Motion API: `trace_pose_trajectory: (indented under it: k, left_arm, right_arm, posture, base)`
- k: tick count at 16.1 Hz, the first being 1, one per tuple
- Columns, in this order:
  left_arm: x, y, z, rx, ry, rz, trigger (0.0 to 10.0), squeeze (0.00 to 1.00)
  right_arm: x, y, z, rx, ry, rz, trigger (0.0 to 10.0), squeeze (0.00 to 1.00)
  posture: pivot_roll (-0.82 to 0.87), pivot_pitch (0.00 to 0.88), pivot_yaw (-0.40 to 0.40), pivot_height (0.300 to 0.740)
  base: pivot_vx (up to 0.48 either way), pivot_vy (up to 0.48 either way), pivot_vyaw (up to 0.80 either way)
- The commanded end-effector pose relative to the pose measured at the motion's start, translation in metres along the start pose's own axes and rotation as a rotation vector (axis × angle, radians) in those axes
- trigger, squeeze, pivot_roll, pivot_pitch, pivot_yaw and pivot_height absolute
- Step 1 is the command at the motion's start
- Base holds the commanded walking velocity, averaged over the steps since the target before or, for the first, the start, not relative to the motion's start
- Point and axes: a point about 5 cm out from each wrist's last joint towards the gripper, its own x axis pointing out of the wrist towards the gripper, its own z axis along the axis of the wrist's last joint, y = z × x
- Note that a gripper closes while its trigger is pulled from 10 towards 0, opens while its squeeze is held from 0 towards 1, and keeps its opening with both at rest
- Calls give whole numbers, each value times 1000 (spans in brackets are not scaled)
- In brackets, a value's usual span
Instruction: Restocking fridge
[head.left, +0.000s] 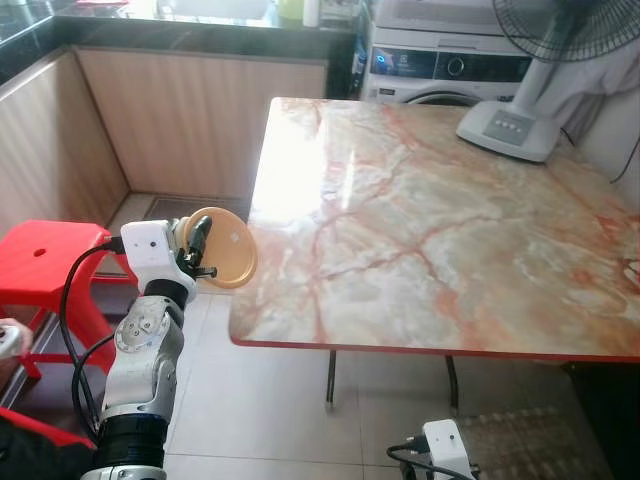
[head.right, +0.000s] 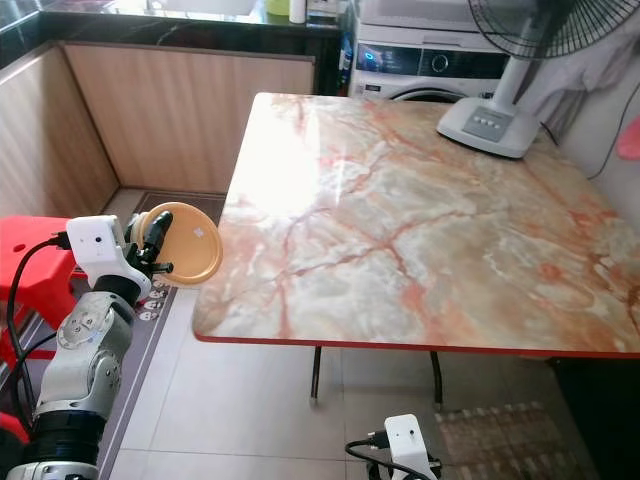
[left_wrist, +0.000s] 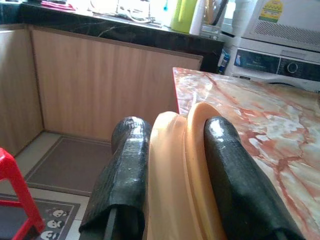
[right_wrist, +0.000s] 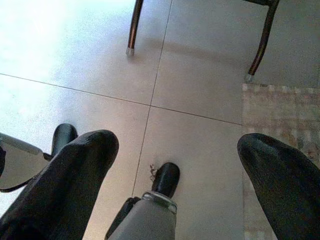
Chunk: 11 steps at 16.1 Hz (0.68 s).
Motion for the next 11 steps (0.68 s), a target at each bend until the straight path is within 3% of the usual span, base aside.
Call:
trace_pose_trajectory:
  k: [1, 11]
  left_arm:
    - [3, -1, 5, -2, -23, 0, 10000, 0]
    - [3, -1, 4, -9, -27, 5, 10000, 0]
  right_arm:
    - [0, -3, 2, -1, -4, -8, 10000, 0]
    - [0, -3, 5, 10, -17, -2, 10000, 0]
  posture:
    - [75, 0, -35, 740]
    - [76, 0, -38, 740]
  base:
    - [0, 311, 0]
    - [0, 311, 0]
